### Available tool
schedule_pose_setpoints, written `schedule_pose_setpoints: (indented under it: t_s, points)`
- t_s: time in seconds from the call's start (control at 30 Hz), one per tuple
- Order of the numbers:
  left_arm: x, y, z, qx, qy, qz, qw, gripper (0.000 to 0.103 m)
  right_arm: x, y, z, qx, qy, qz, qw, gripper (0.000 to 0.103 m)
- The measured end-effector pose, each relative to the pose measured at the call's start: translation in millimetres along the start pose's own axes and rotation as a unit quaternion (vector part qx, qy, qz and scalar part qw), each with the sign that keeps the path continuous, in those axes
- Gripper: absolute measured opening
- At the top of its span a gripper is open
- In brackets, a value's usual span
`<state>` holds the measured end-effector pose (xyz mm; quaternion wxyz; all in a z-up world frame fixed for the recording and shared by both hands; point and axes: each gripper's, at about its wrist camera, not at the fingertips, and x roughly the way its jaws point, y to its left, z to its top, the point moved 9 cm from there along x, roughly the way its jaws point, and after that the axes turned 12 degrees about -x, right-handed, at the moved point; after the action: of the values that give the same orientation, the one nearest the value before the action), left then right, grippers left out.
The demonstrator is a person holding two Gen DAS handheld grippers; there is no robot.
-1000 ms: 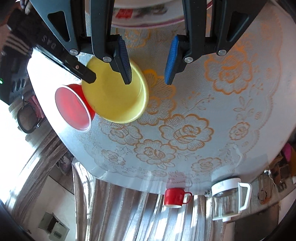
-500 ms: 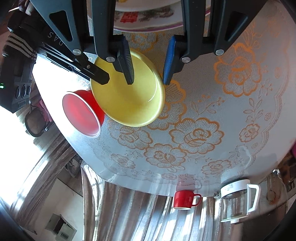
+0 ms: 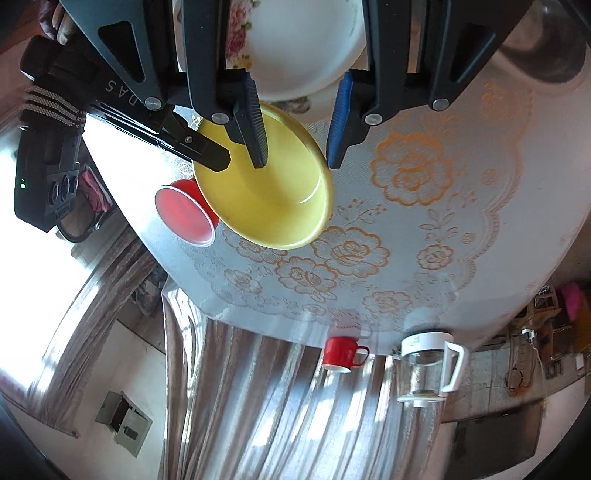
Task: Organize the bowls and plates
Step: 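Carry the yellow bowl over the steel bowl with the left gripper, then lower the yellow bowl into the steel bowl and open the left gripper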
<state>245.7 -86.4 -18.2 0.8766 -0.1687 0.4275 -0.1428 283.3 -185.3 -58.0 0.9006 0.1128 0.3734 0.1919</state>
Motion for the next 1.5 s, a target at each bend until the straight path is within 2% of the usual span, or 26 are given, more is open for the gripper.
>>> schedule_pose_setpoints:
  t_s: [0.4,0.57,0.73,1.13,1.37,1.5]
  points:
    - [-76.2,68.9,-31.9,-0.052,-0.038,0.015,0.9978,0.033,4.9,86.3,-30.9,-0.050,0.026,0.066,0.996,0.021]
    - [-105.1,102.3,-45.1,-0.080,-0.053,0.020,0.9951,0.033,11.1,124.5,-44.9,-0.079,0.042,0.092,0.992,0.021]
    - [-126.9,131.9,-60.0,-0.100,-0.067,0.039,0.9920,0.033,20.0,162.3,-60.6,-0.110,0.060,0.116,0.985,0.021]
    - [-151.1,193.4,-92.5,-0.148,-0.071,0.081,0.9831,0.033,49.8,219.5,-94.6,-0.162,0.108,0.144,0.970,0.022]
    - [-144.0,207.8,-103.0,-0.158,-0.059,0.099,0.9807,0.033,61.2,231.3,-109.1,-0.179,0.131,0.140,0.965,0.028]
    - [-140.6,210.8,-105.6,-0.156,-0.058,0.107,0.9802,0.033,63.5,236.3,-113.8,-0.199,0.131,0.128,0.963,0.029]
